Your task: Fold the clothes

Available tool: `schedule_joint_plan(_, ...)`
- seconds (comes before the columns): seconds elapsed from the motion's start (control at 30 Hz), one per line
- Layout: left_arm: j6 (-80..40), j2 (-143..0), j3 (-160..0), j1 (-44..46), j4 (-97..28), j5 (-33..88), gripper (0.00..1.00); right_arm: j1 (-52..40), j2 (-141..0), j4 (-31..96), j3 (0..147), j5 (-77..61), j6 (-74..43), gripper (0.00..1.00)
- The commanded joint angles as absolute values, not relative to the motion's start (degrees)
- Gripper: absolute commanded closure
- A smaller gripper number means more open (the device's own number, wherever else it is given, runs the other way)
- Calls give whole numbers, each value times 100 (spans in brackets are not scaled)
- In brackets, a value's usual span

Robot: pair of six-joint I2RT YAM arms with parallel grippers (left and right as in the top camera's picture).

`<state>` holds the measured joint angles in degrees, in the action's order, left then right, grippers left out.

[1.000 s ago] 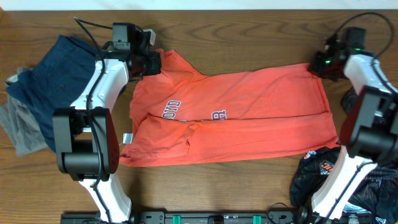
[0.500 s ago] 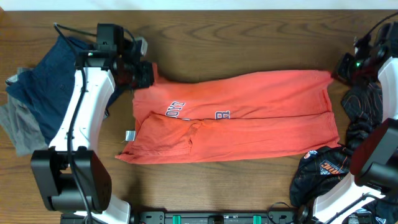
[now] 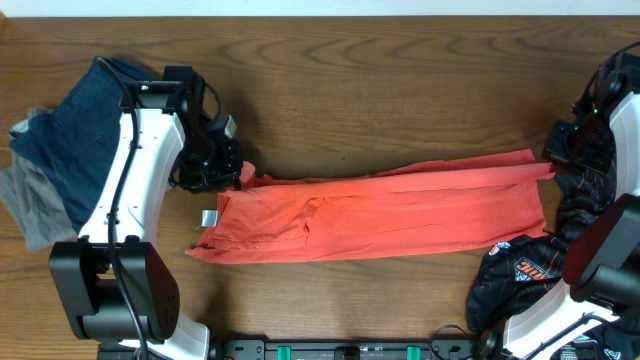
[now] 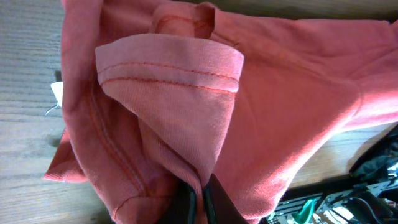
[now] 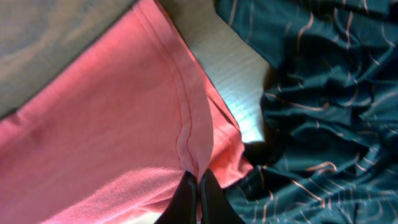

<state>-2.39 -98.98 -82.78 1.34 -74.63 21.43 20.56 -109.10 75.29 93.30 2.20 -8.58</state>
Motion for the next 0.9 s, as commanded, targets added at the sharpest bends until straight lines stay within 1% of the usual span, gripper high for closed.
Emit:
schedule_joint_plan(0.0, -242, -9859, -8049, 119, -7546, 1984, 94, 2104, -10763, 7644, 9367, 709, -805, 99)
schedule_joint_plan(0.13, -244, -9859, -7797, 119, -7629, 1986, 94, 2110, -10763, 7804, 9181, 1262, -812, 98)
schedule_joint_plan(0.5, -244, -9859, -7581, 119, -7852, 1986, 94, 2154, -10766, 7533, 8530, 1253, -915, 98)
schedule_joint_plan(0.87, -244, -9859, -7570, 119, -8224, 1984, 94, 2246, -10766, 7688, 8499, 1267, -917, 95)
